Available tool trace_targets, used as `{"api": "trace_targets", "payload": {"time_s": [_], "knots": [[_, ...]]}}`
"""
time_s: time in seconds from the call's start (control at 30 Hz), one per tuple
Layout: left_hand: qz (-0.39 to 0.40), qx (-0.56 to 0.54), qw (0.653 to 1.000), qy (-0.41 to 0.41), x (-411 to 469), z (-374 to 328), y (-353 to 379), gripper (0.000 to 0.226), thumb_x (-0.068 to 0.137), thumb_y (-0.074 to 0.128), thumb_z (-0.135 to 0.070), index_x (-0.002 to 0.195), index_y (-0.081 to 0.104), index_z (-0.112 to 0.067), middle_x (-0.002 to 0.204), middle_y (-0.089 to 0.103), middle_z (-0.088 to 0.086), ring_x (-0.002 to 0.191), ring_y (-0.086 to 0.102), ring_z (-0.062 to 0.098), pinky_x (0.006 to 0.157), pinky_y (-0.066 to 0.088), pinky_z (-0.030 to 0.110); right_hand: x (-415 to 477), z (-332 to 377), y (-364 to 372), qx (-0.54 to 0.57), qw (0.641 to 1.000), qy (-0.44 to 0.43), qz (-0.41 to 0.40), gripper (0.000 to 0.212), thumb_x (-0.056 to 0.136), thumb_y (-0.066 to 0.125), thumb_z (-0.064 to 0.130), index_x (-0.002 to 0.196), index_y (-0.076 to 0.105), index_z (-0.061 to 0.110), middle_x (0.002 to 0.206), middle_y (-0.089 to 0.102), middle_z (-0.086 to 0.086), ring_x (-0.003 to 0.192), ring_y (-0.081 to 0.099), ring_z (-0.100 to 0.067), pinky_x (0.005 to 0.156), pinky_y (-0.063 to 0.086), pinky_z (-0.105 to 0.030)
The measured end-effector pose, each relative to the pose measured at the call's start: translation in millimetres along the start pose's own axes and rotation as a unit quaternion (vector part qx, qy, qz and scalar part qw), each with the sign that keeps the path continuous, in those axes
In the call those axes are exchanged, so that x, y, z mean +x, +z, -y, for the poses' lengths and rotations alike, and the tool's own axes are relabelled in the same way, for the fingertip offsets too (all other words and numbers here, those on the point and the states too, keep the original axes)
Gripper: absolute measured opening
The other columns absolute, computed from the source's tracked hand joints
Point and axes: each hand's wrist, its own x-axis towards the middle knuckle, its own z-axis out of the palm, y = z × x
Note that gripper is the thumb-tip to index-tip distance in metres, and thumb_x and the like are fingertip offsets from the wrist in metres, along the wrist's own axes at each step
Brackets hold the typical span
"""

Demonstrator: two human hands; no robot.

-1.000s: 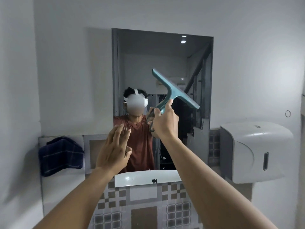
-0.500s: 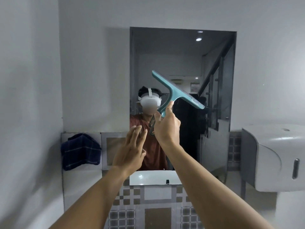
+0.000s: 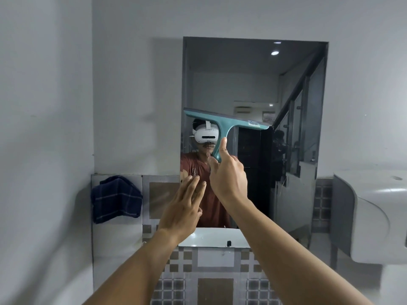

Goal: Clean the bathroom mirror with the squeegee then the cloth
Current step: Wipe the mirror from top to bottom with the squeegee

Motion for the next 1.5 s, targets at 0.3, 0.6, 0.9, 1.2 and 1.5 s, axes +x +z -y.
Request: {"api": "trace_targets", "payload": {"time_s": [0.3, 0.6, 0.9, 1.2, 1.5], "knots": [[0.029, -0.062, 0.997, -0.026, 0, 1, 0, 0.091, 0.081, 0.079, -0.032, 0.155, 0.029, -0.013, 0.162, 0.024, 0.013, 0.150, 0.024, 0.032, 0.109, 0.045, 0.042, -3, -15, -19, -0.093, 0.994, -0.058, 0.012, 0.060, 0.102, 0.051, 0.028, 0.158, 0.028, 0.031, 0.124, 0.065, -0.007, 0.099, 0.067, -0.027, 0.069, 0.059, -0.043], [0.020, -0.070, 0.997, -0.017, -1, 2, 4, 0.091, 0.080, 0.080, -0.029, 0.155, 0.031, -0.011, 0.160, 0.028, 0.015, 0.150, 0.024, 0.033, 0.107, 0.044, 0.040, 8, -50, -69, -0.194, 0.975, -0.078, 0.069, 0.064, 0.099, 0.050, 0.018, 0.154, 0.030, 0.045, 0.110, 0.055, -0.008, 0.100, 0.055, -0.031, 0.080, 0.048, -0.042], [0.006, -0.065, 0.998, -0.009, -1, 2, 1, 0.090, 0.077, 0.083, -0.027, 0.152, 0.037, -0.010, 0.157, 0.034, 0.016, 0.148, 0.028, 0.034, 0.105, 0.045, 0.041, 25, -65, -112, -0.308, 0.941, -0.106, 0.095, 0.067, 0.089, 0.021, 0.031, 0.154, 0.028, 0.048, 0.122, 0.049, -0.005, 0.114, 0.048, -0.032, 0.098, 0.042, -0.048], [0.015, -0.068, 0.998, -0.007, 0, 5, 3, 0.090, 0.079, 0.081, -0.029, 0.154, 0.034, -0.012, 0.160, 0.029, 0.015, 0.149, 0.026, 0.034, 0.098, 0.055, 0.044, 36, -87, -125, -0.359, 0.920, -0.141, 0.078, 0.063, 0.100, 0.042, 0.022, 0.155, 0.026, 0.047, 0.124, 0.050, -0.007, 0.111, 0.049, -0.030, 0.095, 0.044, -0.048], [-0.030, -0.040, 0.999, 0.016, 15, 6, -20, 0.048, 0.096, 0.057, -0.033, 0.138, 0.056, -0.010, 0.141, 0.054, 0.014, 0.135, 0.047, 0.033, 0.100, 0.054, 0.042, 46, -102, -137, -0.362, 0.919, -0.152, 0.048, 0.063, 0.101, 0.042, 0.017, 0.153, 0.027, 0.051, 0.119, 0.052, -0.006, 0.109, 0.048, -0.028, 0.094, 0.042, -0.044]]}}
